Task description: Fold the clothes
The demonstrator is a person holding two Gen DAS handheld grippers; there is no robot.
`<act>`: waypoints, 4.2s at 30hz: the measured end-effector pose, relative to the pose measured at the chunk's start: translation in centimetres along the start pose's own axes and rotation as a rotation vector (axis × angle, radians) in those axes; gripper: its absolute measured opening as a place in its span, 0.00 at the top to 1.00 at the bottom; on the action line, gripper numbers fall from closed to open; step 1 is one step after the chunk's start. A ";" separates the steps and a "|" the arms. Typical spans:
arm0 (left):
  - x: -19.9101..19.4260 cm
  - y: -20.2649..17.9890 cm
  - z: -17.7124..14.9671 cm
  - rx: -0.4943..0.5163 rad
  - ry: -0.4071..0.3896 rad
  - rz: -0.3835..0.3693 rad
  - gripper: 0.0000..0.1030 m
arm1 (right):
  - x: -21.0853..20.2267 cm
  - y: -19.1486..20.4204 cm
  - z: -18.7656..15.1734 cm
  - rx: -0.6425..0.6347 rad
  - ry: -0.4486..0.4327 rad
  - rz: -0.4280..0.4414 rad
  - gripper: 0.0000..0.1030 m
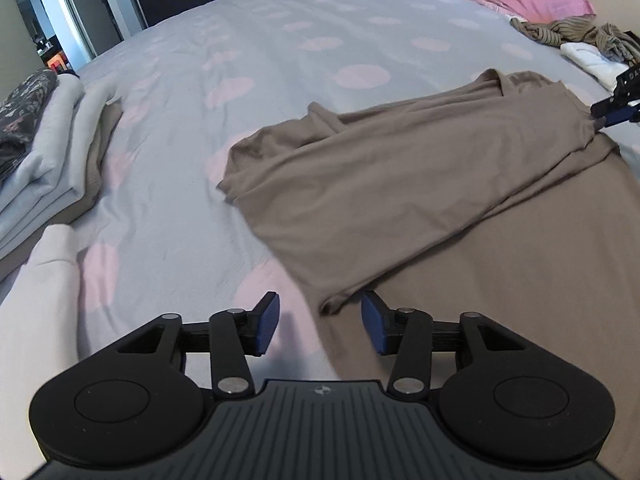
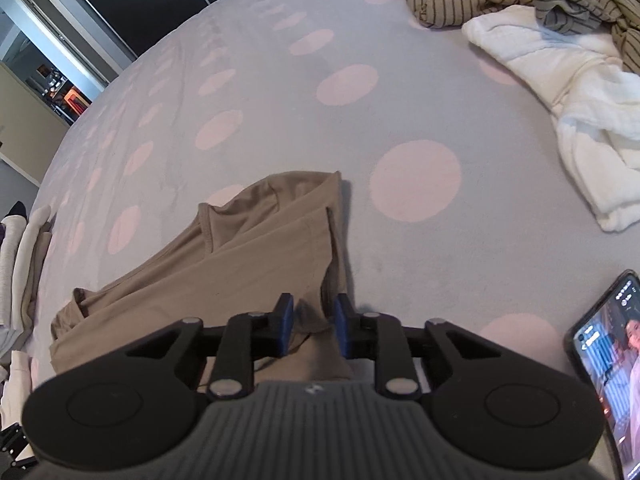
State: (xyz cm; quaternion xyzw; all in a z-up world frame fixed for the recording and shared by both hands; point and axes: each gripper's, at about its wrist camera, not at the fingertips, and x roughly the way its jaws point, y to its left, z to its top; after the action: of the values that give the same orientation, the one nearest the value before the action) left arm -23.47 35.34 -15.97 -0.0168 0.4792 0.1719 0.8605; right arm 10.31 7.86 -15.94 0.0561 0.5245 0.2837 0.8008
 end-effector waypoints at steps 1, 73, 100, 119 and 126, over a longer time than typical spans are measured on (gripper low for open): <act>0.0 0.0 0.1 -0.003 -0.003 0.000 0.79 | -0.1 0.1 0.0 -0.002 -0.002 0.001 0.95; -9.5 -1.8 -10.9 -0.348 0.126 -0.194 0.99 | -10.3 2.0 -19.2 -0.552 0.145 -0.099 0.96; -8.3 1.3 -8.5 -0.364 -0.054 -0.043 0.87 | -8.6 3.9 -16.2 -0.572 -0.090 -0.093 0.66; -13.0 -9.0 -10.8 0.207 -0.059 -0.155 0.58 | -11.9 8.2 -28.4 -1.435 -0.005 0.049 0.51; -12.5 -12.6 -13.5 0.456 0.012 -0.148 0.58 | -12.1 7.4 -32.1 -1.681 0.047 0.020 0.50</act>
State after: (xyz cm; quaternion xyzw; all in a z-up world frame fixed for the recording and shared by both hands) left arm -36.66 17.40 -14.59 0.1418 0.5084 -0.0044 0.8494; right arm -24.11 1.14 -17.52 -0.5601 0.1546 0.5883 0.5624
